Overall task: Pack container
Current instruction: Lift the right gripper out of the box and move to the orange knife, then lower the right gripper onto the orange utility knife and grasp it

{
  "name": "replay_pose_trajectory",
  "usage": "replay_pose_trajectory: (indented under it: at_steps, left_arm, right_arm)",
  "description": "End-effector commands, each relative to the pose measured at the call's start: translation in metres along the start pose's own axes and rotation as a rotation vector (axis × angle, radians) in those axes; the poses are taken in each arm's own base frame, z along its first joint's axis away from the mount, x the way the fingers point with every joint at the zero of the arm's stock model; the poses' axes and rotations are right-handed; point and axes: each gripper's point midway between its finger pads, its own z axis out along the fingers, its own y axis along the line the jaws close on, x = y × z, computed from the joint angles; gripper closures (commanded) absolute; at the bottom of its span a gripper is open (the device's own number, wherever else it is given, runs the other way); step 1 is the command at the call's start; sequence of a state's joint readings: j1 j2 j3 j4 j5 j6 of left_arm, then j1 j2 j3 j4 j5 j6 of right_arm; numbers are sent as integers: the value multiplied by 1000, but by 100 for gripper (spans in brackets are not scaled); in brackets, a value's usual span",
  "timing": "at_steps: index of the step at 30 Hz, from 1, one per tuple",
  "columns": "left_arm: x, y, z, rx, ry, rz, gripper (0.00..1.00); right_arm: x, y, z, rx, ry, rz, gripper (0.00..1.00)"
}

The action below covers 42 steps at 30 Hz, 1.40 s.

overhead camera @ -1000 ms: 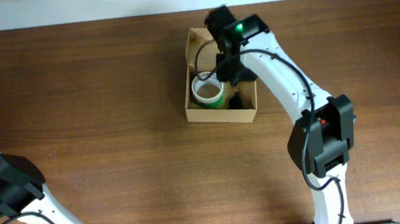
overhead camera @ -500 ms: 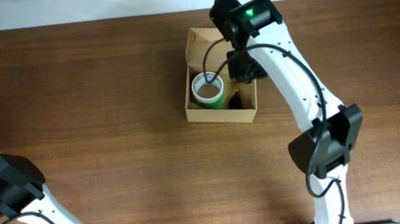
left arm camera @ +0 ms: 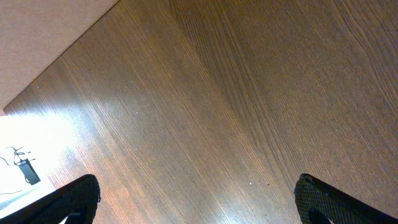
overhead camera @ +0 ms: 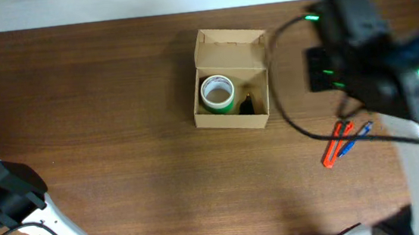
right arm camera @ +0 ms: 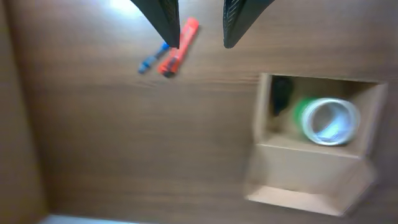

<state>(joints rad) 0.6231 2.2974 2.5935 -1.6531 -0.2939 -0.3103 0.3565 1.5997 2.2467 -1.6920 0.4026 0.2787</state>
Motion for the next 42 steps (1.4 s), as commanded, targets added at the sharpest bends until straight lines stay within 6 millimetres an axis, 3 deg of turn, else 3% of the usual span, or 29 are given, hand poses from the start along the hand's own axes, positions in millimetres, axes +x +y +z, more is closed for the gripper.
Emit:
replay_pose_trajectory:
  at_steps: [1, 4, 8, 13, 21, 28, 42]
  left_arm:
    - [0, 4, -9, 7, -15, -22, 0]
    - [0, 4, -9, 7, -15, -22, 0]
    - [0, 4, -9, 7, -15, -22, 0]
    - [0, 4, -9, 7, -15, -22, 0]
    - [0, 4, -9, 7, -15, -22, 0]
    - [0, 4, -9, 7, -15, -22, 0]
    - [0, 4, -9, 7, -15, -22, 0]
  right_arm:
    - [35, -13, 62, 85, 243, -23, 75]
    - [71, -22, 110, 76, 407, 4, 75]
    - [107, -7, 164, -97, 516, 78, 67]
    - [151, -14, 205, -100, 609, 267, 61]
    - [190, -14, 222, -31, 705, 530, 60]
    - [202, -11, 231, -25, 715, 581, 53]
    - [195, -40, 252, -15, 647, 657, 44]
